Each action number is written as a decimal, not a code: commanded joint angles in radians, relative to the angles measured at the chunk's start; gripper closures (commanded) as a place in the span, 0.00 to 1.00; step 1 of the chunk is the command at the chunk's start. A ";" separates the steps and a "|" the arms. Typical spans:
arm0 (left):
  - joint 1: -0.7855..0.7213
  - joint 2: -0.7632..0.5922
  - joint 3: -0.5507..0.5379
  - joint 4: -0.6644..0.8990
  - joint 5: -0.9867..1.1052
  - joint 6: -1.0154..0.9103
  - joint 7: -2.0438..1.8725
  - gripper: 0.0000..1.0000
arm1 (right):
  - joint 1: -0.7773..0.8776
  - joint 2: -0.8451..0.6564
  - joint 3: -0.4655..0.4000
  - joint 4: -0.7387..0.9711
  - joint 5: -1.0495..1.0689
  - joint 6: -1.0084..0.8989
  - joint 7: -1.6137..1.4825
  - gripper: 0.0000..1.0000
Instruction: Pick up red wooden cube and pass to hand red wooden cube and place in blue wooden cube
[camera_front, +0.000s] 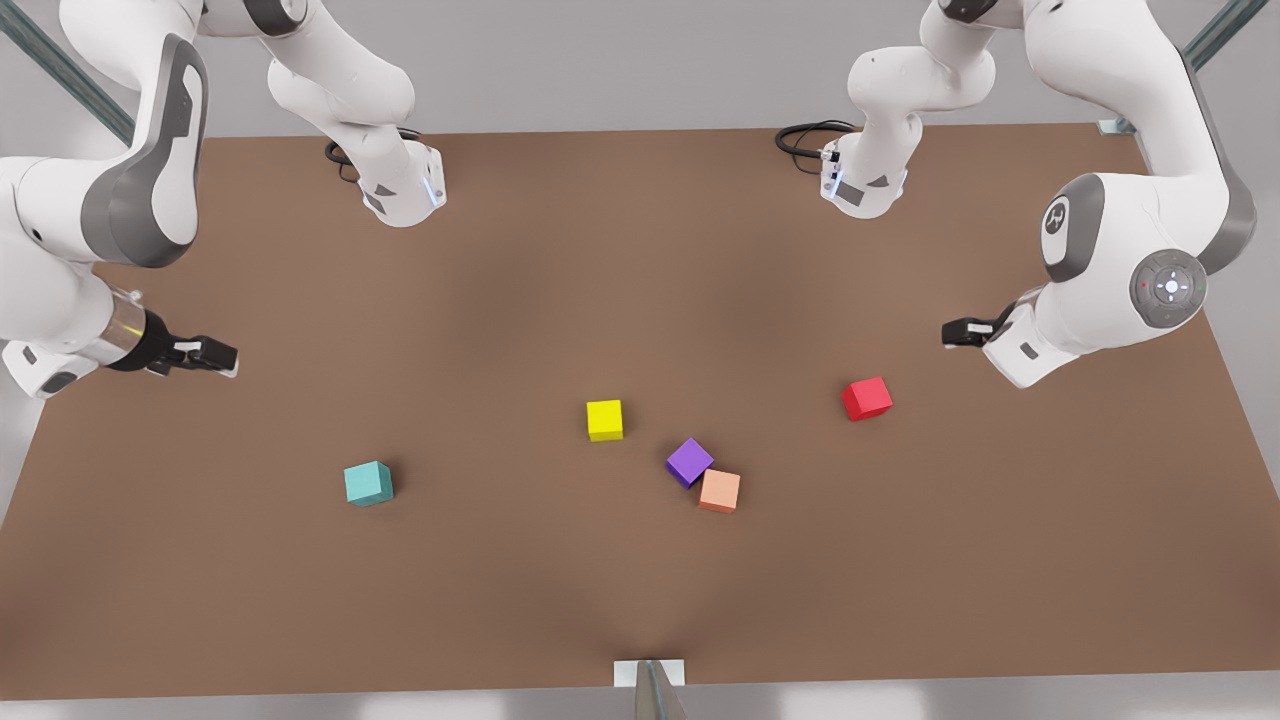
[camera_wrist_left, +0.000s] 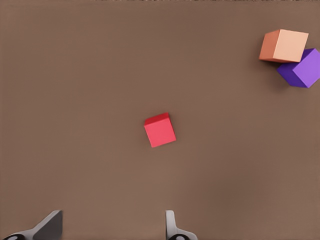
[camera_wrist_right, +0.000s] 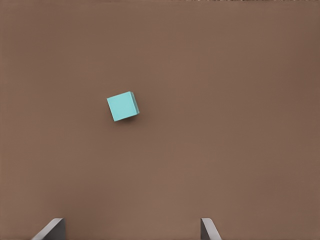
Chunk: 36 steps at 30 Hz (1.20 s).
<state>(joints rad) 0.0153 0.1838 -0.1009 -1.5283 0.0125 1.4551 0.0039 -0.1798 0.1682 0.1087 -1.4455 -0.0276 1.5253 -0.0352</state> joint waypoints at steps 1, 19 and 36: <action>0.000 -0.001 0.000 0.000 0.000 0.016 -0.045 0.00 | 0.000 -0.001 0.000 0.000 0.002 0.013 -0.058 0.00; -0.055 0.210 0.016 -0.397 -0.103 0.616 -0.381 0.00 | -0.001 0.001 -0.003 -0.006 0.020 0.010 -0.068 0.00; -0.057 0.269 0.023 -0.487 -0.097 0.706 -0.450 0.00 | 0.000 0.001 -0.001 -0.010 0.018 0.007 -0.071 0.00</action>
<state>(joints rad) -0.0417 0.4510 -0.0781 -2.0194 -0.0865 2.1356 -0.3443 -0.1797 0.1698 0.1067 -1.4562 -0.0097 1.5340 -0.0937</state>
